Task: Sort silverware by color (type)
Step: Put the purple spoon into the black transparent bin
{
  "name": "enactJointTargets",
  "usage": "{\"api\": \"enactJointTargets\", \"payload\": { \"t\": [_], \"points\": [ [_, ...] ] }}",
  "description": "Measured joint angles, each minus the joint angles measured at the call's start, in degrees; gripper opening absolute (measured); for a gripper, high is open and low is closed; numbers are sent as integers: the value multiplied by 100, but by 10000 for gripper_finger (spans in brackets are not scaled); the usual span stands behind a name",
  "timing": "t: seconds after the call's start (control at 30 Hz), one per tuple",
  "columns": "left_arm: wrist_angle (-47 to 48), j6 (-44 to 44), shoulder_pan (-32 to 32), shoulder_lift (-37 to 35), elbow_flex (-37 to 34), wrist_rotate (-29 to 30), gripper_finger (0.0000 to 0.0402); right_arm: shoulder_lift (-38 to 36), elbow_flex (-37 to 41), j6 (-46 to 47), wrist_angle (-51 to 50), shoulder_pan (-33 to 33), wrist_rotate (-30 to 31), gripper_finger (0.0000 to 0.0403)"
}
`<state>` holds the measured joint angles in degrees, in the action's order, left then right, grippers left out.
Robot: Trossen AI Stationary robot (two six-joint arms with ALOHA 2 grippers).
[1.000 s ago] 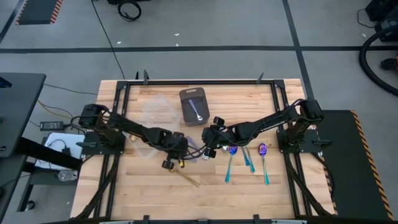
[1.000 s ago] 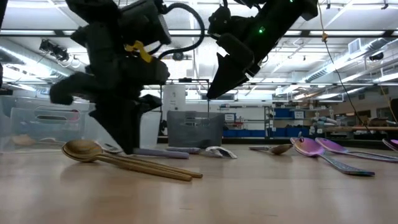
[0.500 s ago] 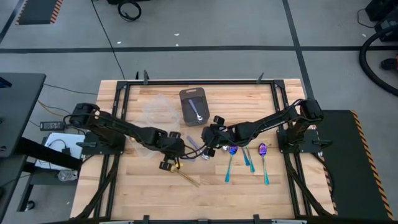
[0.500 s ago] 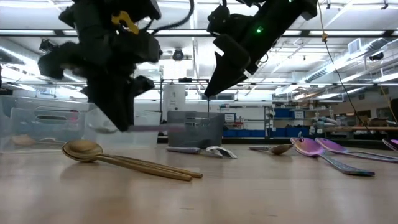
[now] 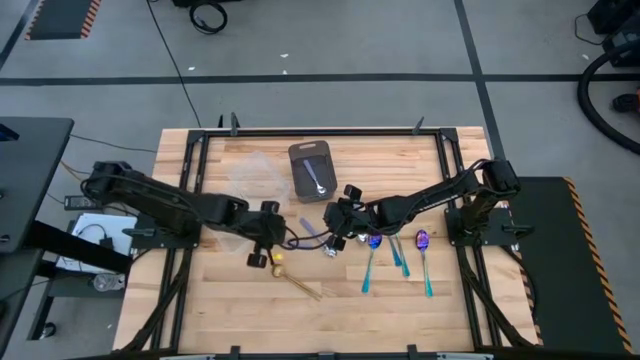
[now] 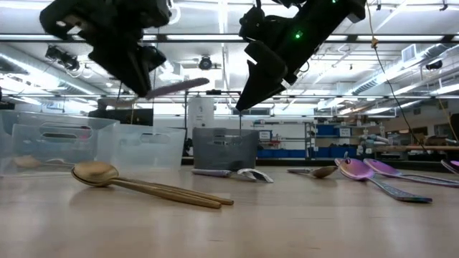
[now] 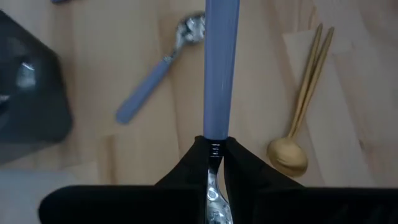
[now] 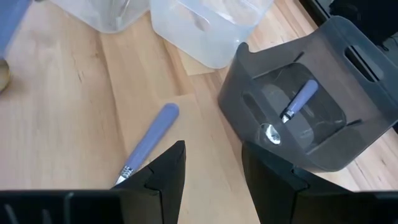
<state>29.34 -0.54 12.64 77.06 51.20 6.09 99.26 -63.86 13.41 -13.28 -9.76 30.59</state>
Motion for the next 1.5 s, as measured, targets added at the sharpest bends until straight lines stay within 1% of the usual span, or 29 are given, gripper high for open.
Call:
{"api": "enactJointTargets", "payload": {
  "t": [0.17, 0.37, 0.43, 0.5, 0.6, 0.83, 0.93, 0.97, 1.1, 1.17, 1.27, 1.33, 1.43, 1.5],
  "points": [
    [140, -9, 93, -242, 2, 344, 33, 0, 0, 0, -2, -2, -15, 167],
    [554, -9, 206, -429, 2, 717, 32, 0, 0, -4, -4, -13, -15, 167],
    [653, -8, 233, -524, 2, 754, 31, 0, 0, -8, -4, -13, -15, 167],
    [570, -13, 240, -572, 10, 787, 11, 0, 0, -7, -2, -11, -15, 167],
    [681, -15, 243, -668, 9, 837, 2, 0, 0, -7, 15, -13, -17, 167],
    [1017, -11, 269, -850, 6, 1153, 1, 0, 2, -37, 55, -24, -20, 167],
    [963, 154, 264, -857, 7, 1178, 2, 0, 2, -40, 46, -24, -52, 167],
    [987, 197, 263, -854, 4, 1178, 3, 0, 2, -23, 44, -23, -147, 167],
    [861, 298, 236, -744, 2, 1169, 17, 0, 2, 189, -2, -46, -916, 167],
    [753, 407, 239, -670, 9, 1181, 25, 0, 16, 138, -81, -121, -1086, 167],
    [693, 431, 221, -523, 0, 1194, 39, 3, 142, 48, 222, -214, -973, 167],
    [456, 469, 200, -360, 11, 1202, 52, 1, 289, 141, 591, -228, -974, 170],
    [516, 699, 274, -219, 2, 1220, 70, 75, 552, 335, 876, -258, -880, 180],
    [562, 878, 359, -166, 4, 1220, 80, 176, 588, 405, 927, -299, -732, 189]
  ]
}}
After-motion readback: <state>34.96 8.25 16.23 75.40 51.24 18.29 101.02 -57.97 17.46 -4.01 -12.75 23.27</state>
